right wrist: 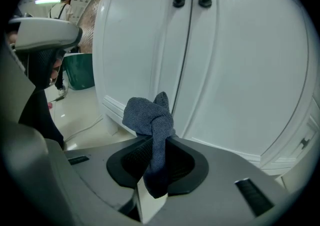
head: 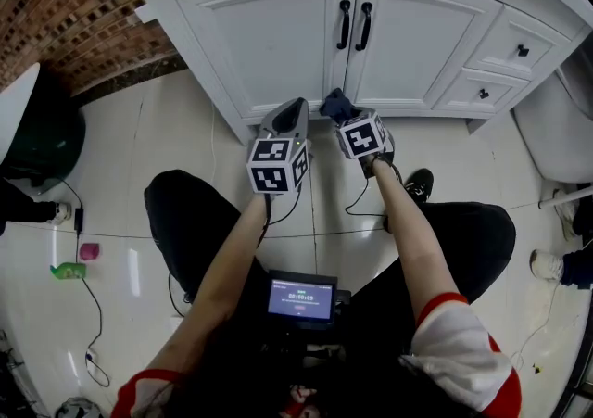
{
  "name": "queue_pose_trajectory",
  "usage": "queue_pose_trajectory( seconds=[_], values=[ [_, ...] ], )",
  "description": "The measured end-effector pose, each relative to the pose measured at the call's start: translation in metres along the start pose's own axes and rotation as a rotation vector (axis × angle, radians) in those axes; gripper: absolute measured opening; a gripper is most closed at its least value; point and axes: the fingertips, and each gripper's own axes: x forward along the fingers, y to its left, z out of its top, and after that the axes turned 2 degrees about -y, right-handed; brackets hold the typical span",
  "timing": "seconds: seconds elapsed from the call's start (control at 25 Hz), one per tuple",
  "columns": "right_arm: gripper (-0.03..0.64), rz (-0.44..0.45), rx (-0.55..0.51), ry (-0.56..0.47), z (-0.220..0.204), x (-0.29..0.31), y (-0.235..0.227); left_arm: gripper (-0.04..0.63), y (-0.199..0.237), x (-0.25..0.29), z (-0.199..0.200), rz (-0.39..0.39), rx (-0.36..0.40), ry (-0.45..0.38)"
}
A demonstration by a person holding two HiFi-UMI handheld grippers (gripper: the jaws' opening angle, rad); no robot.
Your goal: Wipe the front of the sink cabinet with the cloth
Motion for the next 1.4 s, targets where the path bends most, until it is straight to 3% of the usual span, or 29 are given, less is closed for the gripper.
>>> queue_pose_trajectory(
  seconds=[0.16,0.36,0.56,0.8,0.96,1.12,1.4],
  values=[
    [0.091,-0.050,0.047,-0.108,0.038,-0.029,-0.036,0.035,-0.007,0.018,0.022,0.010,-0.008,-0.031],
    [0.091,-0.121,0.266,-0.179,0.052,-0.073,-0.099,0.035,-0.023,0.038,0.047,0.010,-0.013,-0.068],
    [0.091,-0.185,0.107,-0.323,0.121,-0.145,-0.132,0.035,-0.030,0.048,0.060,0.055,-0.008,-0.093],
    [0.092,-0.121,0.015,-0.555,0.219,-0.226,-0.132,0.035,-0.035,0.045,0.073,0.129,-0.049,-0.126],
    [0.092,-0.104,-0.019,-0.616,0.256,-0.246,-0.137,0.035,-0.045,0.043,0.080,0.141,-0.031,-0.134],
    [0.092,-0.107,-0.049,-0.570,0.243,-0.232,-0.137,0.035,-0.056,0.038,0.084,0.147,-0.020,-0.142],
    [0.091,-0.049,0.006,-0.415,0.152,-0.162,-0.123,0.035,-0.060,0.029,0.085,0.182,-0.052,-0.160]
  ],
)
